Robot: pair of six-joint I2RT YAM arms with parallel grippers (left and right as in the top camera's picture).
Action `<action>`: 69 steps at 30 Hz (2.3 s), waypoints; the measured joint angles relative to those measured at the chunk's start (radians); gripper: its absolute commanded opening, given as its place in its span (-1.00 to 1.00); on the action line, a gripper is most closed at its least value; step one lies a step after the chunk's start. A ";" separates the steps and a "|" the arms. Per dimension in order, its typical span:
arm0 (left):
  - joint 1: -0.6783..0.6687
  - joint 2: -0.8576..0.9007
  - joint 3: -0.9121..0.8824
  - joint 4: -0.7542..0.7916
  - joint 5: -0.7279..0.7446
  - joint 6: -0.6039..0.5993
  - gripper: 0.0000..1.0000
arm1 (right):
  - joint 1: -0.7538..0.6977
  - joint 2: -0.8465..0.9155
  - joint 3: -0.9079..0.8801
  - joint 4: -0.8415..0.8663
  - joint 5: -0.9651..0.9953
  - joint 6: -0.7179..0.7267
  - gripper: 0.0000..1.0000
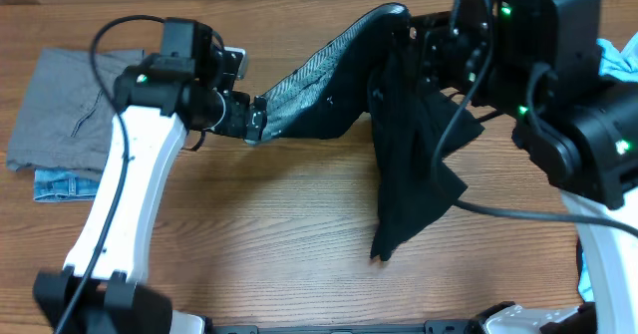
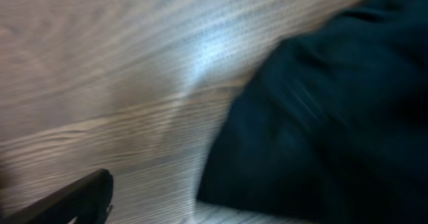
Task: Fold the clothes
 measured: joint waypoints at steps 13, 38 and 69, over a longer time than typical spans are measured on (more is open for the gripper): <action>0.003 0.097 0.002 0.012 0.072 -0.019 -0.92 | 0.000 -0.017 0.000 -0.008 -0.002 0.001 -0.92; 0.020 -0.259 0.147 -0.037 -0.095 -0.216 -0.92 | 0.000 0.100 -0.170 -0.383 0.251 0.025 -0.91; 0.020 -0.243 0.148 -0.061 -0.199 -0.389 -0.92 | 0.000 0.111 -0.570 -0.331 0.239 0.374 0.45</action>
